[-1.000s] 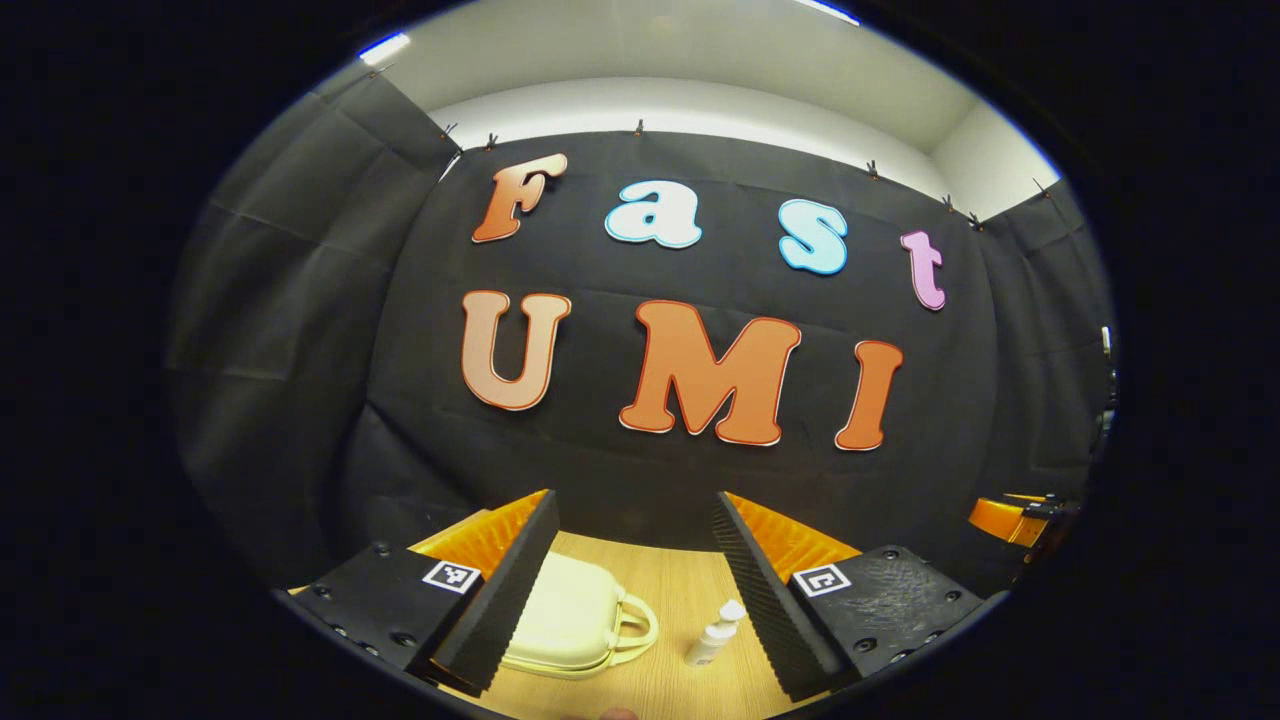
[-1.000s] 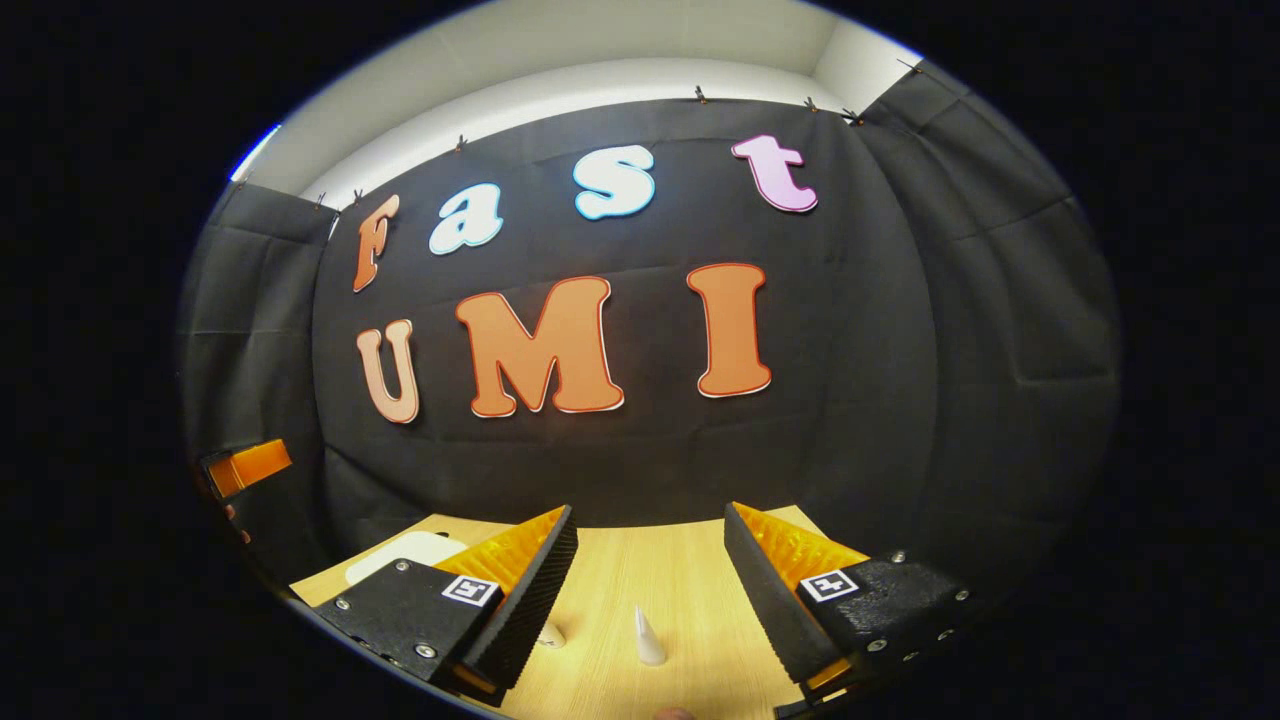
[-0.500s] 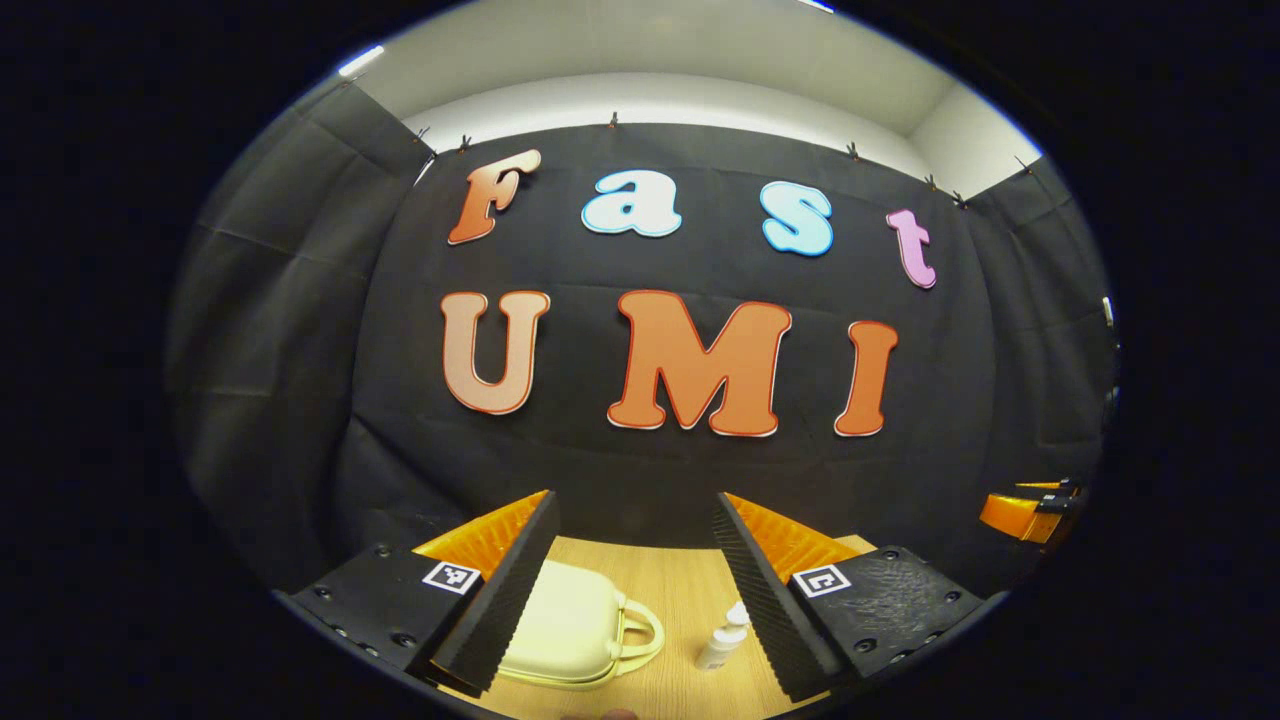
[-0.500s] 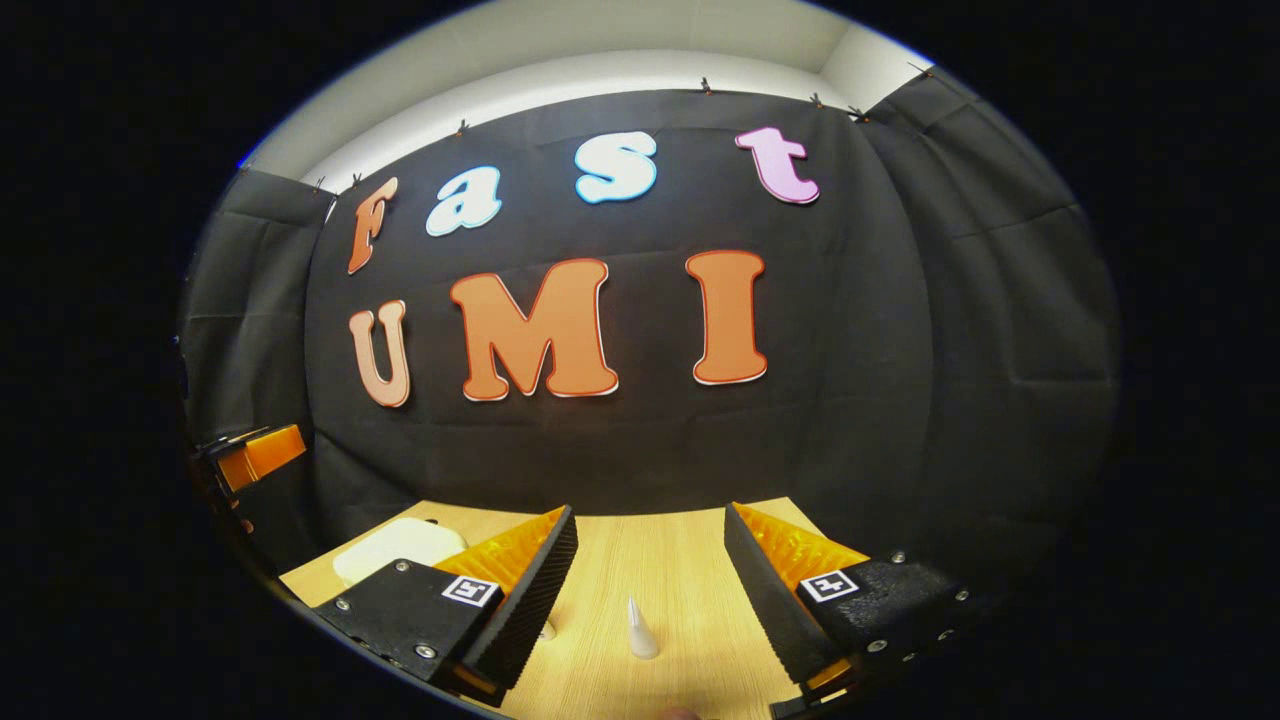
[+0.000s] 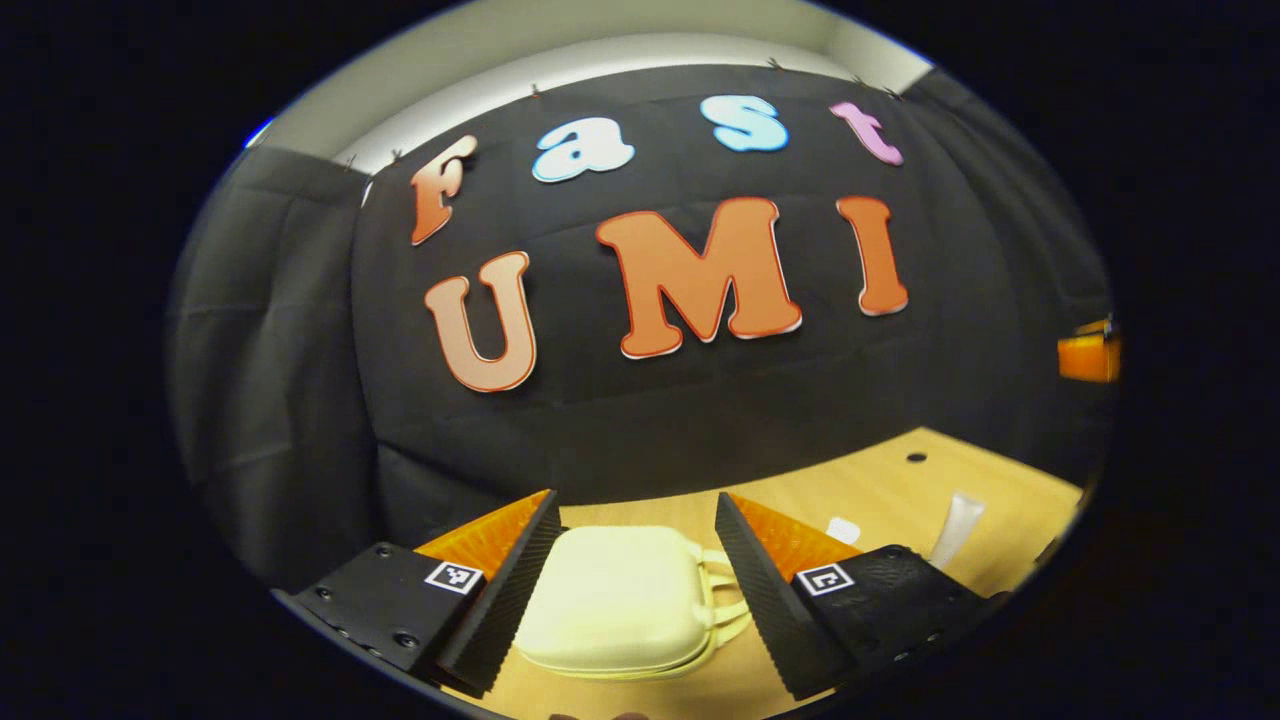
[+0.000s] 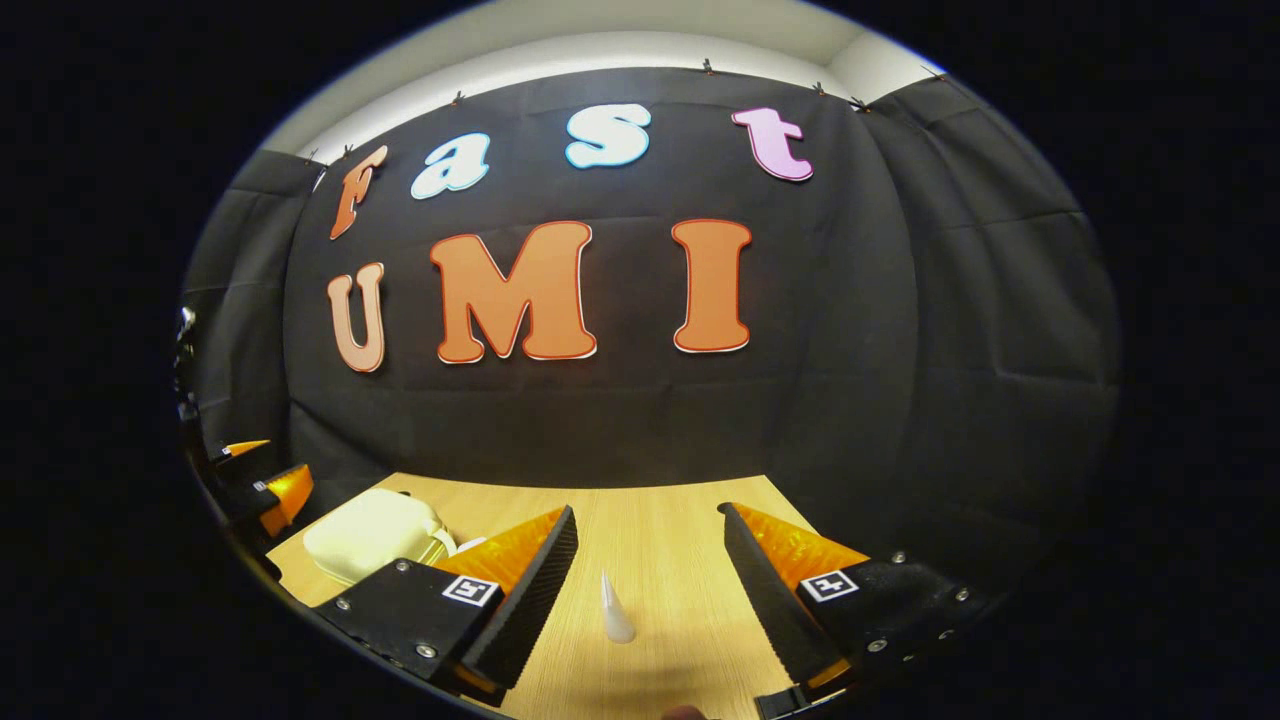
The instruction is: First open the suitcase, pack the skin care products into it, and then close the suitcase.
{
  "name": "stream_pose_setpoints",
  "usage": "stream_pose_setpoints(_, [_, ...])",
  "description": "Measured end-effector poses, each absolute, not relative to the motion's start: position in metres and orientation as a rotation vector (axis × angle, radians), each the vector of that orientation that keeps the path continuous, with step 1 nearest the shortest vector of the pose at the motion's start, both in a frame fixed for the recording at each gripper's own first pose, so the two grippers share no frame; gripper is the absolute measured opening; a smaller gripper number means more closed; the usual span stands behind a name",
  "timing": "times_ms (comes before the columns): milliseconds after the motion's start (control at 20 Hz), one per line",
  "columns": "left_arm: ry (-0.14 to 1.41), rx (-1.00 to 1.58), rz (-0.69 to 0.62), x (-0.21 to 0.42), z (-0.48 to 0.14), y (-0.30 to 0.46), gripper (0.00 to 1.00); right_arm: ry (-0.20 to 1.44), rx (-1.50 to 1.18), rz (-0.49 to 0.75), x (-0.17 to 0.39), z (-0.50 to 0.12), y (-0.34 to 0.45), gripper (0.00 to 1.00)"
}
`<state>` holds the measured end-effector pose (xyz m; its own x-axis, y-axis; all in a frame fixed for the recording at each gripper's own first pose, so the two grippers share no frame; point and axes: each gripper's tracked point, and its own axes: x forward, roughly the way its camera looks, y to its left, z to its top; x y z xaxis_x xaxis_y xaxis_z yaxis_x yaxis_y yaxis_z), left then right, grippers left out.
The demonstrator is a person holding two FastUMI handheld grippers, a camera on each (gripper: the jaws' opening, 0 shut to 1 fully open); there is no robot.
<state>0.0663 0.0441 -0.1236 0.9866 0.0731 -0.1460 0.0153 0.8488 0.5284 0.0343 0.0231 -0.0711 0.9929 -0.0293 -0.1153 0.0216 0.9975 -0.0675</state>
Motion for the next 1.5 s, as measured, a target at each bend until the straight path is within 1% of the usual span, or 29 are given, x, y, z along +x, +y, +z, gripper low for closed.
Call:
stream_pose_setpoints(50, [0.173, 0.61, 0.03, 0.069, -0.135, 0.043, 1.0, 0.137, -0.064, -0.035, 0.036, -0.078, 0.019, 0.94])
stream_pose_setpoints(200, [0.238, 0.764, -0.018, 0.075, -0.176, 0.034, 0.99, 0.18, -0.039, -0.069, 0.039, -0.093, 0.006, 0.94])
stream_pose_setpoints(250, [0.238, 0.806, -0.055, 0.076, -0.188, 0.029, 0.99, 0.196, -0.033, -0.08, 0.039, -0.1, 0.001, 0.94])
stream_pose_setpoints(400, [0.26, 0.939, -0.105, 0.084, -0.222, 0.017, 0.99, 0.241, -0.02, -0.116, 0.035, -0.117, -0.014, 0.94])
stream_pose_setpoints(550, [0.316, 1.023, -0.154, 0.093, -0.254, 0.018, 0.99, 0.277, -0.016, -0.141, 0.03, -0.129, -0.027, 0.94])
stream_pose_setpoints(1000, [0.439, 1.205, -0.17, 0.101, -0.328, 0.024, 0.99, 0.341, 0.006, -0.209, 0.017, -0.15, -0.058, 0.94])
stream_pose_setpoints(1300, [0.49, 1.272, -0.172, 0.114, -0.356, 0.029, 1.0, 0.375, 0.014, -0.254, 0.011, -0.159, -0.072, 0.94])
stream_pose_setpoints(1500, [0.523, 1.325, -0.161, 0.122, -0.369, 0.029, 0.99, 0.395, 0.036, -0.257, 0.013, -0.165, -0.069, 0.95])
